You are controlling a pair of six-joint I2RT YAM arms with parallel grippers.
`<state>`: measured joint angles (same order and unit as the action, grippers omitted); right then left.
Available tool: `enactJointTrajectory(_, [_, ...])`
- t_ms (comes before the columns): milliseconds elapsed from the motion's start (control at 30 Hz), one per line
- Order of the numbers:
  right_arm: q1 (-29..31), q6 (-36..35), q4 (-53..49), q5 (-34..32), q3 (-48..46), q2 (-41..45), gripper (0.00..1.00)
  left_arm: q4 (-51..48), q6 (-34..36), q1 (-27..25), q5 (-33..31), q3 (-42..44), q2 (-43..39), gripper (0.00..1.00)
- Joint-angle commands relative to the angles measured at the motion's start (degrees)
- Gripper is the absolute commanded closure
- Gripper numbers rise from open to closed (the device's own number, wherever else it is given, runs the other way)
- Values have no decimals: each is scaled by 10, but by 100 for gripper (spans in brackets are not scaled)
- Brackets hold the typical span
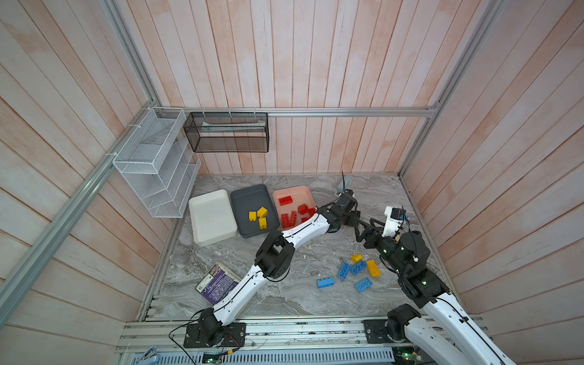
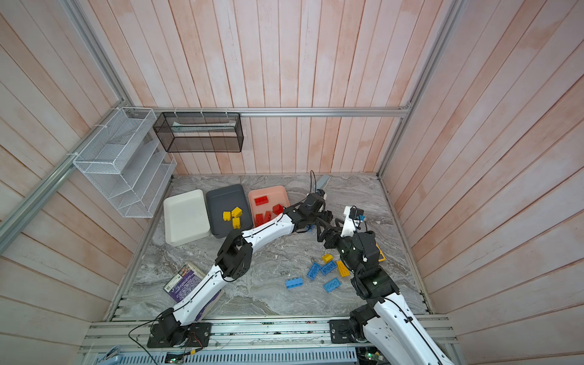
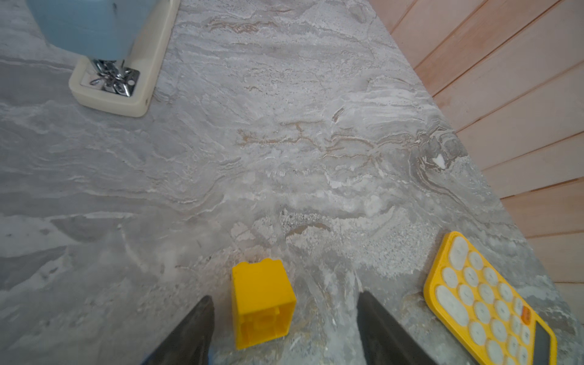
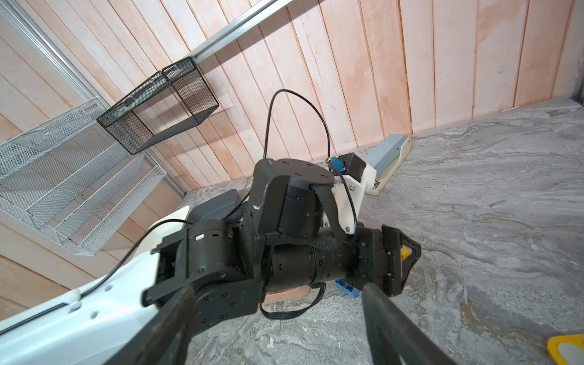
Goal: Sort the legos into containers by color
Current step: 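Grasp the small yellow brick beside the stapler with the left gripper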
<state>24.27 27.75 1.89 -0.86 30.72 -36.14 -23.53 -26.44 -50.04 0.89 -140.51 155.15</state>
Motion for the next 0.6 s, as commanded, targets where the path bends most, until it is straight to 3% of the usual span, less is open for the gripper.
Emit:
enactJointTrajectory(0, [0, 7, 16, -9, -12, 7, 17, 32, -13, 1, 0, -29, 25, 28])
enactJointTrajectory(367, [0, 9, 20, -7, -18, 7, 17, 42, -15, -1, -2, -31, 54, 37])
enactJointTrajectory(567, [-1, 10, 22, -7, -20, 6, 17, 17, 18, -21, -65, -37, 54, 39])
